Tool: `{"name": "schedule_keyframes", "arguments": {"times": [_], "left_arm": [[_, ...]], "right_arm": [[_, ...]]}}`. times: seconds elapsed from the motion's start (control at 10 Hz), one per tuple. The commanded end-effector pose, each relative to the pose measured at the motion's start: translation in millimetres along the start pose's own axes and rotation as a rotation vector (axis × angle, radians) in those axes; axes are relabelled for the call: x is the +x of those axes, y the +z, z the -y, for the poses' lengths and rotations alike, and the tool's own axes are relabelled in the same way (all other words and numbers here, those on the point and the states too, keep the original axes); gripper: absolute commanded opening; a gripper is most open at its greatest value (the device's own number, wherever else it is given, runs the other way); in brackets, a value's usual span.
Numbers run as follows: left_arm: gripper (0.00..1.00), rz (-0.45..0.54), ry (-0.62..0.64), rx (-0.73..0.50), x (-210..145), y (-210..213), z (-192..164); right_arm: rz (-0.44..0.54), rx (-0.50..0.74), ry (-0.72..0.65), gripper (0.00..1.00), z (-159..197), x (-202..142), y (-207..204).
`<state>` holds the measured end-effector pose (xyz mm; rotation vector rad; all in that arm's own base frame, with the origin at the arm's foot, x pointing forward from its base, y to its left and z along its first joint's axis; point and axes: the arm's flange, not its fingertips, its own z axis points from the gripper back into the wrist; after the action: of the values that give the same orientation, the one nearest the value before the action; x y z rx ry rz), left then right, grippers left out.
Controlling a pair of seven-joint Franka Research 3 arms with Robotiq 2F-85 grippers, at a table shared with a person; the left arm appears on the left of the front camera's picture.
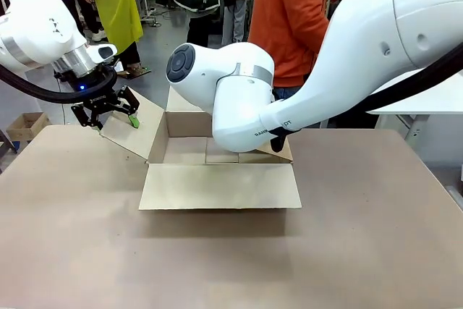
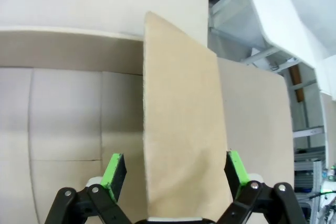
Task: Pack the gift set into the box.
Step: Place both hands on the side flaps of the Package Box and spread them outward.
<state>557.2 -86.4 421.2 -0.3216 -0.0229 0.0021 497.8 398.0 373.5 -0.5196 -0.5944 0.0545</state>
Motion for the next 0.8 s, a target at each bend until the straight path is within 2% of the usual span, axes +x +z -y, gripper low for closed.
{"name": "schedule_keyframes", "arguments": {"times": [0.0, 0.3, 0.5, 0.6, 0.7], "left_arm": [[1.0, 0.002, 0.01, 0.012, -2, 3, 1], [1.0, 0.002, 0.01, 0.012, -2, 3, 1], [1.0, 0.002, 0.01, 0.012, -2, 3, 1], [1.0, 0.002, 0.01, 0.012, -2, 3, 1], [1.0, 0.002, 0.01, 0.012, -2, 3, 1]], "right_arm": [[0.032, 0.017, -0.081, 1.0, 29, -11, 12], [0.018, 0.051, -0.173, 1.0, 88, -5, 28], [-0.015, 0.063, -0.22, 1.0, 120, -6, 23], [-0.034, 0.122, -0.247, 1.0, 133, -10, 17], [-0.095, 0.296, -0.258, 1.0, 148, -15, 11]]}}
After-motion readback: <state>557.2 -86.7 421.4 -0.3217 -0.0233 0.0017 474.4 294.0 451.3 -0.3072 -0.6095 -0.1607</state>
